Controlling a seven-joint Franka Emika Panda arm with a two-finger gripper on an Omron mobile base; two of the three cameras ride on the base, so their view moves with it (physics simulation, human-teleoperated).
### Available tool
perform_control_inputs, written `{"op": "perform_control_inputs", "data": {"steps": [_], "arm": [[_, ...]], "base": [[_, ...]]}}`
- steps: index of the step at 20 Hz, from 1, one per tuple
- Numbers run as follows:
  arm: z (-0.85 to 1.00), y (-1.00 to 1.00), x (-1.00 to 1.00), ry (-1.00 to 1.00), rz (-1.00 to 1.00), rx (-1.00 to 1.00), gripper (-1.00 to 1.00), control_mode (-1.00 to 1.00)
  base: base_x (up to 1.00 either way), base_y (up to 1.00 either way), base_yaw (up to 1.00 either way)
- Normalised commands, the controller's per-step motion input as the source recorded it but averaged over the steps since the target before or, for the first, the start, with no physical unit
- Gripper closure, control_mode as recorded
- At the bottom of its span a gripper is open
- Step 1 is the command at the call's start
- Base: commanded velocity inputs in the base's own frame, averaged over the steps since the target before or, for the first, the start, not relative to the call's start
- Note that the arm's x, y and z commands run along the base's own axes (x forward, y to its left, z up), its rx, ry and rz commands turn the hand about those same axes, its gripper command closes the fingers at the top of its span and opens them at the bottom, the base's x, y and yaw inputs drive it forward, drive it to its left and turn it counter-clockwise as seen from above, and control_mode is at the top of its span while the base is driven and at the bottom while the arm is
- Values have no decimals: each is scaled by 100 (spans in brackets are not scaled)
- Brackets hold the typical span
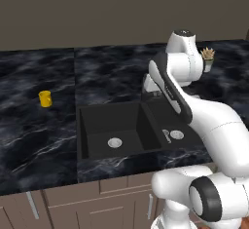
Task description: Move any existing items from the left basin to the right basin for drying. Then move the mug from the counter to the left basin of the sink for washing.
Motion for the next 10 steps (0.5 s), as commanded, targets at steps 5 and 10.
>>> {"op": "perform_control_inputs", "data": {"steps": [5,10], "arm": [[0,0,-19,-4,0,0,-100,-100],[-4,0,-28,-13,0,0,-100,-100]], "base": [[0,0,0],[0,0,0]]}}
